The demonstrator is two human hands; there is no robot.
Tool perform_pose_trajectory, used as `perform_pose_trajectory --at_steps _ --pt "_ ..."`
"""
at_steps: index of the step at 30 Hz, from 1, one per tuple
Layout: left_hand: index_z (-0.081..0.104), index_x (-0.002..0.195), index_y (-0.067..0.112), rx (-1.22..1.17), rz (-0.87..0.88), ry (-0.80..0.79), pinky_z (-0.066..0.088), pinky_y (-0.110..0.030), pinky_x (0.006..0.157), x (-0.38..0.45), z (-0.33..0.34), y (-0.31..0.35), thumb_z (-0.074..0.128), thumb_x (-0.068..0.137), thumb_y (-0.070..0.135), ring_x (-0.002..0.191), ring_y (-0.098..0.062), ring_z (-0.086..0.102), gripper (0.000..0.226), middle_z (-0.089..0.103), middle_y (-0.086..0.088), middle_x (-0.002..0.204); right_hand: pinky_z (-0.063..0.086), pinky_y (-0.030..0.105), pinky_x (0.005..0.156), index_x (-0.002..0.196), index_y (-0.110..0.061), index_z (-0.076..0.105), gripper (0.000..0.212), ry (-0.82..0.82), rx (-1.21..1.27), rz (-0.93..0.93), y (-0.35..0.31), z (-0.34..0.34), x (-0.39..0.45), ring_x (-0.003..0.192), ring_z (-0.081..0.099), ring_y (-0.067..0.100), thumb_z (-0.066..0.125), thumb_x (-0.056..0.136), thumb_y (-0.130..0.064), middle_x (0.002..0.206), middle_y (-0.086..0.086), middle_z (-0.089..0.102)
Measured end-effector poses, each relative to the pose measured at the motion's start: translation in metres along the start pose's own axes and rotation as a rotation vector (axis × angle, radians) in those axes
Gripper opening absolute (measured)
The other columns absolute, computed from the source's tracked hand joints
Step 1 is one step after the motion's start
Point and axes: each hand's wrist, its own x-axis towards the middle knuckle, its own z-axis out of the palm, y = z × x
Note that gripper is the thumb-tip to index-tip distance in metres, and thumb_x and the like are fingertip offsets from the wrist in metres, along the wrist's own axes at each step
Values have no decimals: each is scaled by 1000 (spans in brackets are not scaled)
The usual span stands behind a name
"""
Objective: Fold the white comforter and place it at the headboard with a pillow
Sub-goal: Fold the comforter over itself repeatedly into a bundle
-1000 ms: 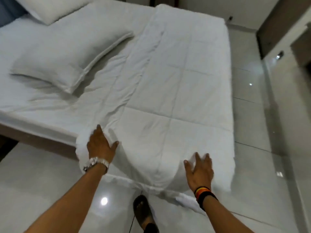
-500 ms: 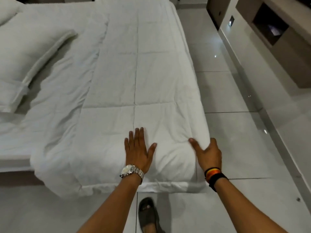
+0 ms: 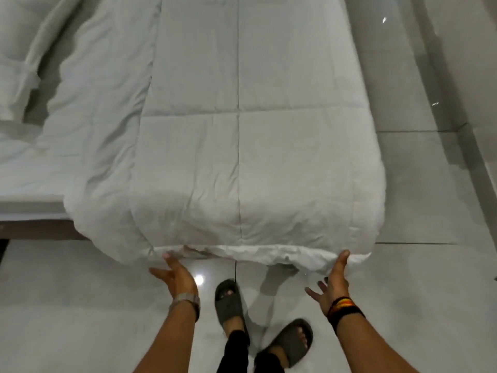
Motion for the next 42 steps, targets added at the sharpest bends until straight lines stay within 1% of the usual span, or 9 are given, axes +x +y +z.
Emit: perform_pose_trajectory --at_steps 4,10,19,22,27,33,35,39,42 --pt "12 168 35 -417 -336 -154 32 -63 121 52 6 -3 27 79 99 157 -37 25 111 23 -10 172 45 63 107 154 -28 43 117 -209 311 65 19 41 31 137 49 38 44 62 -101 154 12 49" --pt "55 149 39 -739 -262 -512 42 -72 107 75 56 -7 40 67 103 131 -40 57 105 61 -7 148 37 59 116 152 -28 44 112 -256 525 0 21 76 67 136 50 37 55 64 -96 150 10 51" --pt "37 159 43 -740 -365 -243 25 -57 123 75 36 -6 40 77 98 152 -27 35 99 30 2 170 59 49 93 136 -33 67 80 -259 456 -86 54 41 9 116 70 30 71 71 -81 132 5 72" --pt "43 156 36 -705 -388 -249 45 -51 103 56 17 -9 42 72 100 128 -25 54 105 46 0 156 62 47 84 136 -34 66 74 -225 434 -69 67 16 -10 113 72 29 71 76 -77 129 4 73" --pt "70 137 29 -770 -309 -484 64 -49 79 9 -43 -6 66 78 85 106 -30 77 81 77 -6 125 49 48 107 142 -31 60 65 -223 427 -77 53 -15 -62 127 63 25 71 86 -62 136 2 68" --pt "67 138 23 -771 -266 -483 54 -52 98 -76 -138 59 68 95 56 125 -32 66 54 67 -8 142 54 39 99 142 -17 58 62 92 401 -191 20 -31 -192 117 65 20 83 86 -24 139 -1 64" --pt "63 141 22 -762 -199 -392 57 -51 89 -98 -160 100 73 95 43 129 -32 62 52 63 -9 147 56 41 96 140 -14 60 69 211 400 -228 0 -25 -234 111 66 21 89 78 -19 136 0 65" --pt "13 165 19 -698 -133 75 51 -57 104 -126 -166 195 98 69 30 137 -29 53 129 39 -6 163 58 53 94 140 -15 56 78 239 517 -262 -56 17 -280 108 69 25 91 70 -18 134 4 66" --pt "10 165 27 -744 -29 95 48 -61 109 -125 -133 264 101 64 27 136 -29 55 136 44 -3 160 59 48 94 137 -12 58 75 217 529 -422 -114 72 -300 102 68 21 90 70 -19 127 1 68"
